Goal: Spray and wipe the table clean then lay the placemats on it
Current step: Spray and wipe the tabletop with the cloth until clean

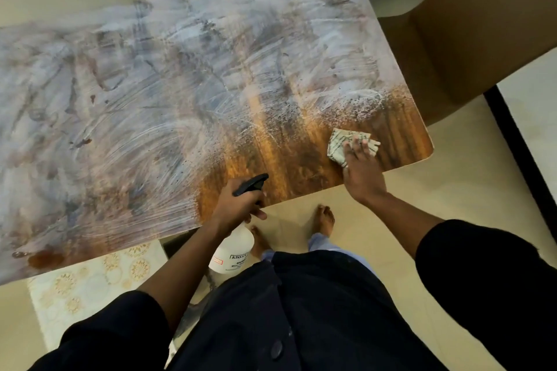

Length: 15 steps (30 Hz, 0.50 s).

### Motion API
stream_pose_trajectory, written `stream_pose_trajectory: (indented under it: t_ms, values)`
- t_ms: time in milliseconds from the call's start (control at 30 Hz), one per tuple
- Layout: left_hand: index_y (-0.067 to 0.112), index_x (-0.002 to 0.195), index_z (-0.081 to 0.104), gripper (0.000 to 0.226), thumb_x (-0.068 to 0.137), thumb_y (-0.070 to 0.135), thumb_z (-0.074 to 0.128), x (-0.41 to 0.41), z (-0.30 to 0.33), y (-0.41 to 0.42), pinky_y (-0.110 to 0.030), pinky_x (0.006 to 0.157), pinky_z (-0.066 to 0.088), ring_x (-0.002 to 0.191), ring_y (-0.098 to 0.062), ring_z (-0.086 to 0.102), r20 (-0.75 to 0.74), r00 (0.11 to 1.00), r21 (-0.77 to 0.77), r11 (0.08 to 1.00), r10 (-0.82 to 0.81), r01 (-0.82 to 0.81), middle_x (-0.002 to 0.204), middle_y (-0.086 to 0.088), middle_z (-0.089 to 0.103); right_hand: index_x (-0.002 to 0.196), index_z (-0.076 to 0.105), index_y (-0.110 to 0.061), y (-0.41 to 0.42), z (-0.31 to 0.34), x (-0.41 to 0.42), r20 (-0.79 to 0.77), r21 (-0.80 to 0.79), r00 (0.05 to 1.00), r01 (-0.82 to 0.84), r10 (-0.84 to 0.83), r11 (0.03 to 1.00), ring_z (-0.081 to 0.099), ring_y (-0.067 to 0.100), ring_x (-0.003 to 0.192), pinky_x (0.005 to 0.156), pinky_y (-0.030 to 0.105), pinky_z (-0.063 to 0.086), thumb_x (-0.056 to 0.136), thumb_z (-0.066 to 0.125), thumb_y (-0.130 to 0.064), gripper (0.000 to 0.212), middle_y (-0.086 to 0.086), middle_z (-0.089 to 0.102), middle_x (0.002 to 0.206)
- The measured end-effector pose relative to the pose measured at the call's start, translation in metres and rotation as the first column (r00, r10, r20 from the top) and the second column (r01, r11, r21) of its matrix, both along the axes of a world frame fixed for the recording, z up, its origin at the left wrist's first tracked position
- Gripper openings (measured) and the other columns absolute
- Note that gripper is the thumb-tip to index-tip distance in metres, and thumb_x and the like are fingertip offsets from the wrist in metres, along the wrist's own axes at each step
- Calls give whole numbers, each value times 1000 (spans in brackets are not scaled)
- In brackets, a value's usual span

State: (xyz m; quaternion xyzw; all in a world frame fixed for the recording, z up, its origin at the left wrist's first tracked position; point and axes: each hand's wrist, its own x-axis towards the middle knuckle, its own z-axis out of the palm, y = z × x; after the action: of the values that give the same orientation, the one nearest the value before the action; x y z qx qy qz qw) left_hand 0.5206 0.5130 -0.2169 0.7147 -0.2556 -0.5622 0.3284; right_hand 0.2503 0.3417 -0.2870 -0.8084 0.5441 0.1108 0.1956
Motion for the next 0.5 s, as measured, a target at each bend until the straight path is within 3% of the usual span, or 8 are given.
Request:
stream_pose_trajectory:
  t_ms: [100, 233, 400, 500]
  values:
    - [-1, 107, 70, 14, 94, 4, 65, -19, 4, -15, -25, 40, 41, 64, -37, 76, 8, 1000, -5, 1000, -8, 8, 76, -15, 72, 163, 10, -14, -30, 1, -33, -46, 35, 995, 95, -94, 995, -1, 32, 157, 125, 42, 8, 107, 37, -34, 65, 14, 1, 170]
    - [-3, 98, 69, 6, 96, -1, 64, -40, 6, -33, -24, 41, 40, 62, -34, 75, 17, 1000, -19, 1000, -9, 9, 77, -18, 70, 163, 9, -21, -40, 2, -45, -56, 70, 998, 7, -3, 998, -6, 33, 157, 125, 48, 3, 103, 26, -63, 75, 14, -5, 170]
    - [1, 109, 68, 13, 97, -2, 65, -72, 5, -61, -24, 40, 38, 59, -35, 74, 2, 999, -34, 999, 42, -42, 75, -18, 69, 161, 20, -26, -43, 0, -56, -52, -26, 996, -68, 66, 997, 6, 41, 155, 123, 54, 11, 105, 39, -48, 63, 20, 10, 168]
    - [8, 102, 69, 13, 97, -3, 64, -83, 4, -72, -23, 40, 38, 56, -34, 71, 10, 997, -46, 996, 74, -73, 72, -16, 69, 159, 24, -28, -41, -8, -53, -36, -30, 997, -65, 64, 997, 7, 47, 153, 122, 59, 14, 102, 49, -42, 64, 24, 11, 166]
